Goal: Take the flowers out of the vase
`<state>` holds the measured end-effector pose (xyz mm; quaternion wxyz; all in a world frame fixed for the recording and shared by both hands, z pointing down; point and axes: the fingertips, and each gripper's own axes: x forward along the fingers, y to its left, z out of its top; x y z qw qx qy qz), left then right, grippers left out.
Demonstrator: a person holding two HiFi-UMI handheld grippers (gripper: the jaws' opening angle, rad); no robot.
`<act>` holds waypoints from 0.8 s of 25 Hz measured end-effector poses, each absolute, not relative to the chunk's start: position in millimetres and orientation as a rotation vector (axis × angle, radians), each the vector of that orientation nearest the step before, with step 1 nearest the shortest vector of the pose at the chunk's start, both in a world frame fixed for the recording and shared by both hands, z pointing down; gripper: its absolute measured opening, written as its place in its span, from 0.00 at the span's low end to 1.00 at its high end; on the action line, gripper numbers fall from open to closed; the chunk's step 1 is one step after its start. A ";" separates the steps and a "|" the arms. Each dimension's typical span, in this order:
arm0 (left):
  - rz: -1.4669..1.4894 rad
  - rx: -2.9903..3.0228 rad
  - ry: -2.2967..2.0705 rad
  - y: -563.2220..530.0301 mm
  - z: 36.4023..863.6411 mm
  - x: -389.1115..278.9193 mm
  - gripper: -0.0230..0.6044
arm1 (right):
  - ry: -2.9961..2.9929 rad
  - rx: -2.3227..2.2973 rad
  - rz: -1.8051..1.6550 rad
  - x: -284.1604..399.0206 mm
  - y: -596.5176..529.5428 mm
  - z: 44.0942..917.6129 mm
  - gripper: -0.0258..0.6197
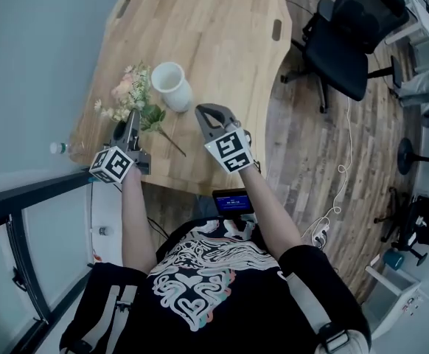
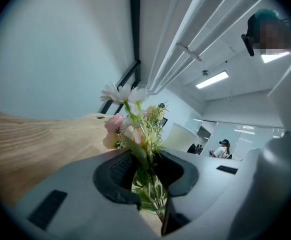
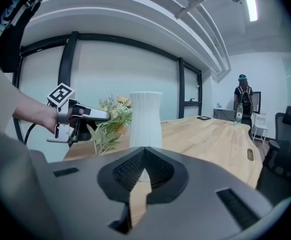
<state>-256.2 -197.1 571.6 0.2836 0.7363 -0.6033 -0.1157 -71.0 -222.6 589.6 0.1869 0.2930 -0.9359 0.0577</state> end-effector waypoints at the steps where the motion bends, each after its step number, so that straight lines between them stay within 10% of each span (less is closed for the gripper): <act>1: -0.307 1.962 -1.610 -196.1 577.1 -256.2 0.18 | -2.631 0.820 0.168 -71.1 -221.2 592.3 0.05; 20: -0.238 1.861 -1.552 -198.1 646.0 -232.8 0.19 | -2.614 0.867 0.293 -65.6 -219.0 621.6 0.05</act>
